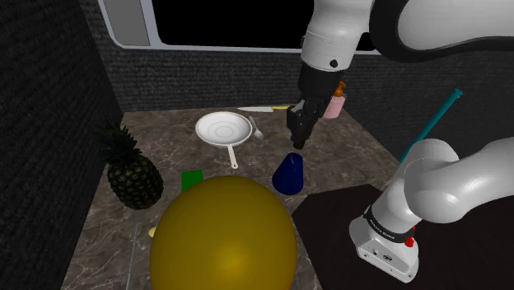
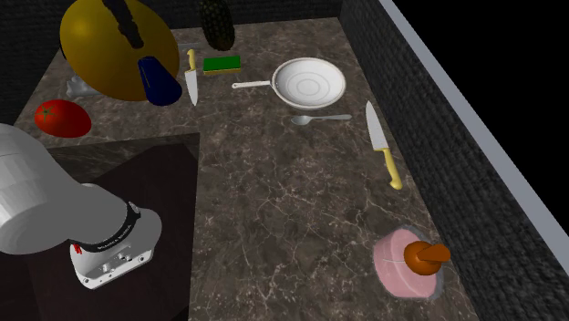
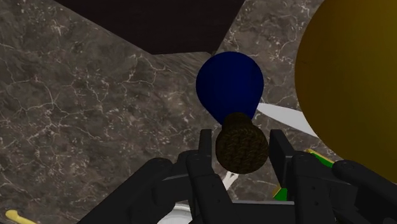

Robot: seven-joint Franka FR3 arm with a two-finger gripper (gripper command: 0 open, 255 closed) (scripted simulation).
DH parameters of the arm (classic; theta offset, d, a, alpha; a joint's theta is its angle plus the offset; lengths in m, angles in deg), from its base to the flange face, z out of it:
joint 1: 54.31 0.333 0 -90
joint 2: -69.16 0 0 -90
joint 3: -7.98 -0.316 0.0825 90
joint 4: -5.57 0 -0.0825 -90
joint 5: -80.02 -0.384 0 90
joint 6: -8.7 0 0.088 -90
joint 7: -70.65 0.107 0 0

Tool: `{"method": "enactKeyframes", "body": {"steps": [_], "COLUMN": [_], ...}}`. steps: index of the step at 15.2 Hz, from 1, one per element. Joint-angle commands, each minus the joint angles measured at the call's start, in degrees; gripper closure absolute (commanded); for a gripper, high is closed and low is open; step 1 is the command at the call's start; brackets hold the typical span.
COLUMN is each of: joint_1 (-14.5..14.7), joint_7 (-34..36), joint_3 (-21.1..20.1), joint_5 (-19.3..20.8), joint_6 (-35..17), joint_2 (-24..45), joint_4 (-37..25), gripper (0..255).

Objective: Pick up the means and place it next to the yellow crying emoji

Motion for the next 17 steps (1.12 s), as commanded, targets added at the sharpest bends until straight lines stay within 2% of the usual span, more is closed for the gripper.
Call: {"method": "enactKeyframes", "body": {"steps": [1, 17], "joint_1": [0.2, 1.1], "joint_7": [0.1, -0.3], "joint_3": [-0.4, -2.7], "joint_5": [-0.4, -2.4], "joint_6": [-1.5, -14.0], "joint_2": [-0.4, 0.5], "joint_4": [1.8, 13.4], "gripper": [255, 255]}}
